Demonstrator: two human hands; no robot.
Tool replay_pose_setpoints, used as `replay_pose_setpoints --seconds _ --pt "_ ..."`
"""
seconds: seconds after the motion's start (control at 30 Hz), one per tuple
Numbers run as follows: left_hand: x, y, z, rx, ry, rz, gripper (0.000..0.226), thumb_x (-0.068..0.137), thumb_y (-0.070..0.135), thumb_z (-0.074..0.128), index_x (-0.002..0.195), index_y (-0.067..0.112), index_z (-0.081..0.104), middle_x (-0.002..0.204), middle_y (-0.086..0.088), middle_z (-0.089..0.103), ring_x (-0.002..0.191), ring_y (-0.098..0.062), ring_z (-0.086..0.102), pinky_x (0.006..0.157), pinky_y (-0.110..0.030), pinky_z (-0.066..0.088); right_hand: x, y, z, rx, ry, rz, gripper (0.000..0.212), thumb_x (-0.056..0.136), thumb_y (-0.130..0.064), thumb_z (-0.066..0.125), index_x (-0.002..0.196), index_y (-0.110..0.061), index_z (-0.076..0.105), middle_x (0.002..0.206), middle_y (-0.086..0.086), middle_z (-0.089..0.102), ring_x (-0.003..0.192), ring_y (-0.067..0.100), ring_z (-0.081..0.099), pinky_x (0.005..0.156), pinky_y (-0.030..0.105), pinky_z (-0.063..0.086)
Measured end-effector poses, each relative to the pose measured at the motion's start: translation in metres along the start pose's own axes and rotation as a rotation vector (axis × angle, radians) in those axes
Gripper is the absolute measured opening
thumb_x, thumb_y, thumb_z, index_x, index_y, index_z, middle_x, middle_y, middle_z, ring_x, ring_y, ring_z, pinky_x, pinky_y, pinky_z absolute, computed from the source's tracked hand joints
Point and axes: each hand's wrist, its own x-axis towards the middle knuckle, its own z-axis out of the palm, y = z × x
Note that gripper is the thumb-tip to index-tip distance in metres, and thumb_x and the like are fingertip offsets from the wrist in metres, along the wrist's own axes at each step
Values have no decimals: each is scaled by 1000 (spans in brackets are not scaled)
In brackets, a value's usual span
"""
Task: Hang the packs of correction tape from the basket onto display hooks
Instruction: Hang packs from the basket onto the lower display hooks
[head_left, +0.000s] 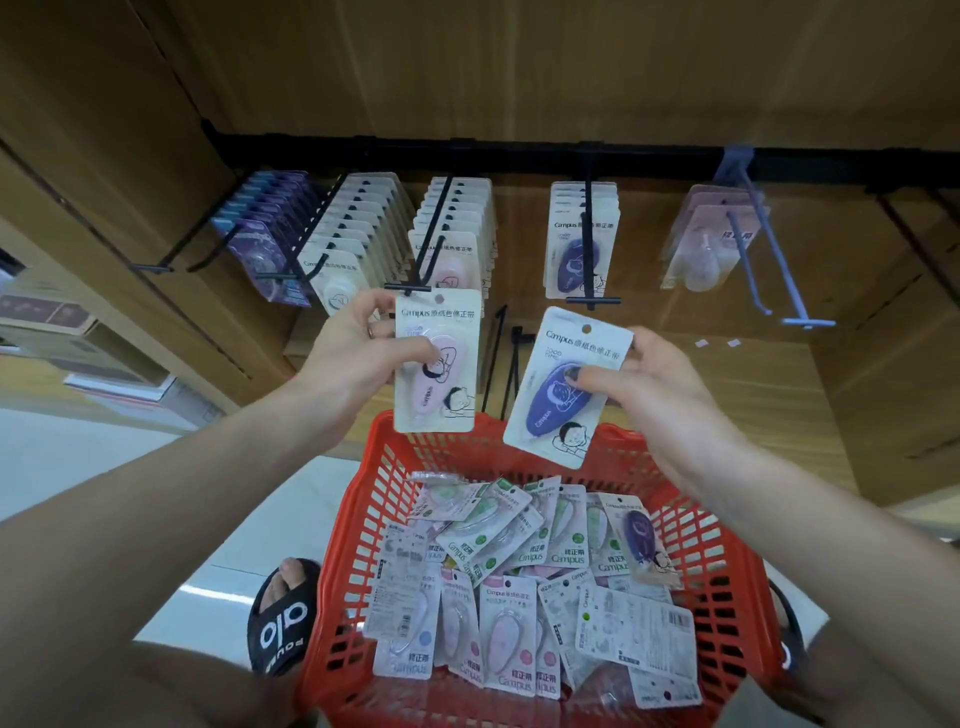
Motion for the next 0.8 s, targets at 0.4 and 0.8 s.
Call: replay_pose_setpoints --seconds 0.4,0.8 --pt "5 -1 -4 -61 -15 2 38 95 0 69 131 3 55 109 -11 80 101 -30 77 99 -62 55 16 -4 -3 78 47 -103 26 98 -7 67 122 -17 66 112 1 80 107 19 76 99 44 57" --pt "11 -9 -7 -5 -20 11 31 100 10 67 130 16 61 112 -3 80 103 -23 77 100 -53 57 9 1 0 70 210 -114 19 98 -20 71 111 -9 63 94 -4 81 91 16 78 84 37 60"
